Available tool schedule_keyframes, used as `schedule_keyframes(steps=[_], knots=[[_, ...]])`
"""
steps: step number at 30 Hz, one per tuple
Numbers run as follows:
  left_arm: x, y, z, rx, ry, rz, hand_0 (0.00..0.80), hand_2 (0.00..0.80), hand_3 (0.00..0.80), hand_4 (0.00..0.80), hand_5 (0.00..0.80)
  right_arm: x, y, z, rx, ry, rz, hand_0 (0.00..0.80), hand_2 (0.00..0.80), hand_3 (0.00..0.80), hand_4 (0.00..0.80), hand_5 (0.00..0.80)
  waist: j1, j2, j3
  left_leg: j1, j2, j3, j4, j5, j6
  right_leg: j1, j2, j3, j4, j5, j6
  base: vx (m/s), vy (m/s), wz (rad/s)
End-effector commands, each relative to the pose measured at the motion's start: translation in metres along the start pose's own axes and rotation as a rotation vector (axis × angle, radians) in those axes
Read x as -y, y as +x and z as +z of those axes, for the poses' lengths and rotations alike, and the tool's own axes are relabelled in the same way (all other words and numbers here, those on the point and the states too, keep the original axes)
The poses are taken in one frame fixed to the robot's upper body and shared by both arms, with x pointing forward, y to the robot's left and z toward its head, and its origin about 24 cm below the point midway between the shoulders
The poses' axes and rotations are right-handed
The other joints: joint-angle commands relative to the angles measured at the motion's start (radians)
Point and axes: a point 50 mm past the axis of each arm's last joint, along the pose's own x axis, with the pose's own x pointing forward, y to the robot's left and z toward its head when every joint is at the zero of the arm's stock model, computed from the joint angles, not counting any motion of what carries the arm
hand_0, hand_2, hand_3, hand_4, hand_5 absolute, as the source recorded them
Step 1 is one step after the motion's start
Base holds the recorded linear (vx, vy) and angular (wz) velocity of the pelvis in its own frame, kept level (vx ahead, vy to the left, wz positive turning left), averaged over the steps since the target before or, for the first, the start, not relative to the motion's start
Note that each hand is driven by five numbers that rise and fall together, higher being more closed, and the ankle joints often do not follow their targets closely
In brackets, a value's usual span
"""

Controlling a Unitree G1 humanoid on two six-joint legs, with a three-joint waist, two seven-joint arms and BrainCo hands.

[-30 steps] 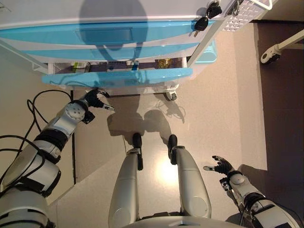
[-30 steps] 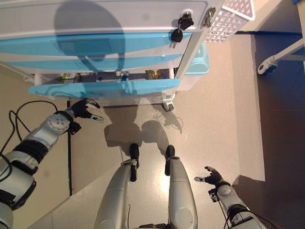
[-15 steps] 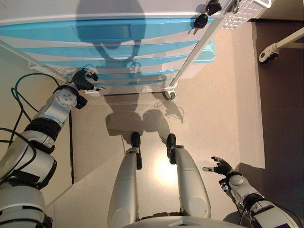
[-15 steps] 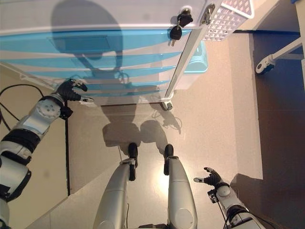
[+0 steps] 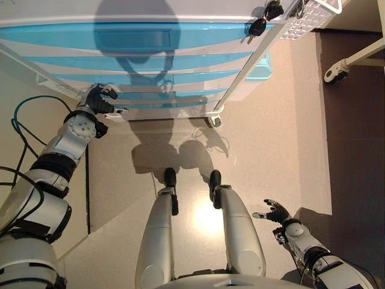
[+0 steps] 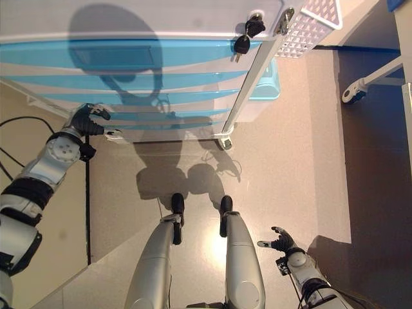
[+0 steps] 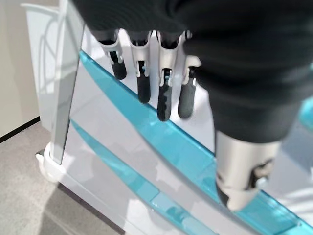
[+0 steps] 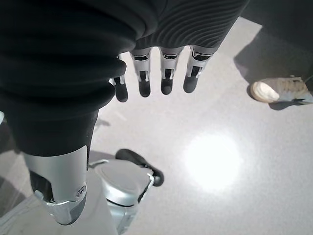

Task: Open the drawer and pick up the medicine

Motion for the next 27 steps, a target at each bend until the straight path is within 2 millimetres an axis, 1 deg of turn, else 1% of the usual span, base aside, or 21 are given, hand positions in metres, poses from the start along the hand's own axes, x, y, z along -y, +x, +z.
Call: schedule_keyframes(steps=[1,3,4,5,6,7,8,10,11,12,13,14,15,16,18,20,23,24,25,26,27], knots=[[-0.044,0.002,0.022,0.128,-0.06,0.18,0.0,0.0,0.0,0.0,0.0,0.008,-0.012,-0.034,-0.076,-0.026,-0.024,0.0,0.0,0.0,0.0,0.0,0.0,0.039,-0.046,0.056,-0.026,0.002,-0.015,-0.065,0.014,0.028,-0.01,0.006,-0.107,0.124,0.035,0.014,-0.034,-0.01],[-0.026,-0.011,-0.003,0.079,-0.084,0.086,0.0,0.0,0.0,0.0,0.0,0.009,-0.013,-0.039,-0.101,-0.008,-0.032,0.0,0.0,0.0,0.0,0.0,0.01,0.043,-0.041,0.07,-0.024,0.004,-0.023,-0.063,0.014,0.041,-0.008,0.007,-0.115,0.125,0.033,0.022,-0.036,-0.02],[-0.026,-0.012,-0.003,0.078,-0.085,0.086,0.0,0.0,0.0,0.0,0.0,0.009,-0.014,-0.039,-0.101,-0.009,-0.031,0.0,0.0,0.0,0.0,0.0,0.009,0.044,-0.041,0.07,-0.024,0.003,-0.023,-0.063,0.014,0.042,-0.008,0.007,-0.115,0.125,0.033,0.027,-0.029,-0.09],[-0.009,-0.024,-0.022,0.044,-0.122,0.005,0.0,0.0,0.0,0.0,0.0,0.011,-0.014,-0.041,-0.11,-0.003,-0.035,0.0,0.0,0.0,0.0,0.0,0.017,0.049,-0.039,0.084,-0.023,0.004,-0.028,-0.061,0.013,0.057,-0.005,0.007,-0.125,0.127,0.032,0.101,-0.032,-0.07],[0.002,-0.032,-0.037,0.001,-0.15,-0.037,0.0,0.0,0.0,0.0,0.0,0.011,-0.015,-0.042,-0.113,-0.004,-0.034,0.0,0.0,0.0,0.0,0.0,0.021,0.052,-0.039,0.106,-0.021,-0.001,-0.022,-0.092,0.008,0.077,-0.001,0.011,-0.117,0.1,0.037,0.024,-0.026,-0.08],[0.001,-0.032,-0.036,0.003,-0.15,-0.035,0.0,0.0,0.0,0.0,0.0,0.012,-0.015,-0.041,-0.11,-0.003,-0.034,0.0,0.0,0.0,0.0,0.0,0.019,0.051,-0.04,0.093,-0.022,0.004,-0.031,-0.061,0.012,0.067,-0.004,0.008,-0.131,0.128,0.031,0.037,-0.03,-0.11],[0.019,-0.048,-0.057,-0.06,-0.203,-0.084,0.0,0.0,0.0,0.0,0.0,0.012,-0.017,-0.046,-0.118,-0.007,-0.032,0.0,0.0,0.0,0.0,0.0,0.026,0.057,-0.047,0.113,-0.021,0.002,-0.048,-0.058,0.01,0.086,-0.001,0.007,-0.151,0.131,0.03,-0.023,-0.023,-0.1],[0.038,-0.067,-0.076,-0.117,-0.273,-0.11,0.0,0.0,0.0,0.0,0.0,0.012,-0.019,-0.052,-0.136,0.004,-0.04,0.0,0.0,0.0,0.0,0.0,0.035,0.067,-0.056,0.142,-0.021,-0.002,-0.071,-0.054,0.008,0.114,0.003,0.002,-0.172,0.132,0.028,0.06,-0.034,-0.1],[0.038,-0.067,-0.076,-0.118,-0.273,-0.11,0.0,0.0,0.0,0.0,0.0,0.012,-0.019,-0.052,-0.136,0.004,-0.04,0.0,0.0,0.0,0.0,0.0,0.035,0.067,-0.056,0.142,-0.021,-0.002,-0.071,-0.053,0.008,0.115,0.003,0.002,-0.173,0.132,0.028,0.06,-0.035,-0.07],[0.05,-0.083,-0.093,-0.177,-0.321,-0.121,0.0,0.0,0.0,0.0,0.0,0.012,-0.021,-0.054,-0.138,0.01,-0.045,0.0,0.0,0.0,0.0,0.0,0.04,0.073,-0.064,0.173,-0.021,-0.007,-0.098,-0.047,0.005,0.145,0.006,-0.002,-0.195,0.133,0.027,0.04,-0.019,-0.01],[0.05,-0.083,-0.093,-0.177,-0.321,-0.121,0.0,0.0,0.0,0.0,0.0,0.012,-0.021,-0.054,-0.138,0.01,-0.045,0.0,0.0,0.0,0.0,0.0,0.04,0.073,-0.064,0.173,-0.021,-0.007,-0.098,-0.047,0.005,0.145,0.006,-0.002,-0.195,0.133,0.027,0.096,-0.062,0.0],[0.066,-0.101,-0.104,-0.222,-0.379,-0.146,0.0,0.0,0.0,0.0,0.0,0.013,-0.022,-0.058,-0.152,0.016,-0.054,0.0,0.0,0.0,0.0,0.0,0.047,0.078,-0.071,0.209,-0.021,-0.013,-0.127,-0.038,0.001,0.187,0.008,-0.013,-0.227,0.138,0.028,0.073,-0.062,-0.01],[0.074,-0.108,-0.108,-0.242,-0.405,-0.156,0.0,0.0,0.0,0.0,0.0,0.012,-0.023,-0.059,-0.156,0.019,-0.055,0.0,0.0,0.0,0.0,0.0,0.05,0.08,-0.074,0.226,-0.021,-0.017,-0.143,-0.033,-0.001,0.207,0.009,-0.016,-0.241,0.14,0.028,0.073,-0.062,-0.01],[0.074,-0.108,-0.108,-0.242,-0.405,-0.156,0.0,0.0,0.0,0.0,0.0,0.012,-0.023,-0.059,-0.156,0.019,-0.055,0.0,0.0,0.0,0.0,0.0,0.05,0.08,-0.074,0.226,-0.021,-0.017,-0.143,-0.033,-0.001,0.207,0.009,-0.016,-0.241,0.14,0.028,0.073,-0.054,0.03],[0.104,-0.133,-0.12,-0.325,-0.497,-0.218,0.0,0.0,0.0,0.0,0.0,0.014,-0.023,-0.061,-0.164,0.022,-0.066,0.0,0.0,0.0,0.0,0.0,0.057,0.089,-0.09,0.289,-0.018,-0.027,-0.196,-0.013,-0.01,0.275,0.015,-0.032,-0.29,0.147,0.03,0.099,-0.059,0.12],[0.123,-0.15,-0.131,-0.403,-0.501,-0.277,0.0,0.0,0.0,0.0,0.0,0.016,-0.024,-0.062,-0.167,0.015,-0.067,0.0,0.0,0.0,0.0,0.0,0.058,0.094,-0.104,0.339,-0.016,-0.031,-0.236,-0.002,-0.015,0.329,0.022,-0.041,-0.333,0.152,0.031,0.076,-0.038,0.13],[0.141,-0.167,-0.14,-0.477,-0.484,-0.348,0.0,0.0,0.0,0.0,0.0,0.016,-0.024,-0.063,-0.17,0.003,-0.062,0.0,0.0,0.0,0.0,0.0,0.06,0.099,-0.123,0.384,-0.013,-0.032,-0.271,0.006,-0.022,0.382,0.031,-0.047,-0.381,0.159,0.034,0.077,-0.033,0.08],[0.164,-0.188,-0.15,-0.57,-0.437,-0.451,0.0,0.0,0.0,0.0,0.0,0.016,-0.023,-0.062,-0.178,-0.015,-0.054,0.0,0.0,0.0,0.0,0.0,0.06,0.101,-0.142,0.429,-0.009,-0.031,-0.305,0.016,-0.028,0.429,0.041,-0.054,-0.426,0.168,0.037,0.079,-0.033,0.0],[0.164,-0.188,-0.15,-0.57,-0.437,-0.451,0.0,0.0,0.0,0.0,0.0,0.016,-0.023,-0.062,-0.178,-0.015,-0.055,0.0,0.0,0.0,0.0,0.0,0.059,0.101,-0.144,0.427,-0.01,-0.031,-0.307,0.018,-0.027,0.428,0.041,-0.054,-0.428,0.17,0.037,0.065,-0.032,-0.05],[0.172,-0.197,-0.153,-0.597,-0.423,-0.494,0.0,0.0,0.0,0.0,0.0,0.015,-0.023,-0.063,-0.18,-0.019,-0.051,0.0,0.0,0.0,0.0,0.0,0.059,0.1,-0.156,0.441,-0.008,-0.026,-0.319,0.02,-0.03,0.447,0.045,-0.057,-0.45,0.173,0.038,0.055,-0.037,-0.09],[0.192,-0.215,-0.156,-0.667,-0.409,-0.557,0.0,0.0,0.0,0.0,0.0,0.011,-0.022,-0.061,-0.18,-0.029,-0.039,0.0,0.0,0.0,0.0,0.0,0.061,0.098,-0.18,0.481,-0.004,-0.026,-0.35,0.029,-0.035,0.491,0.054,-0.063,-0.496,0.181,0.04,0.058,-0.038,-0.09]])
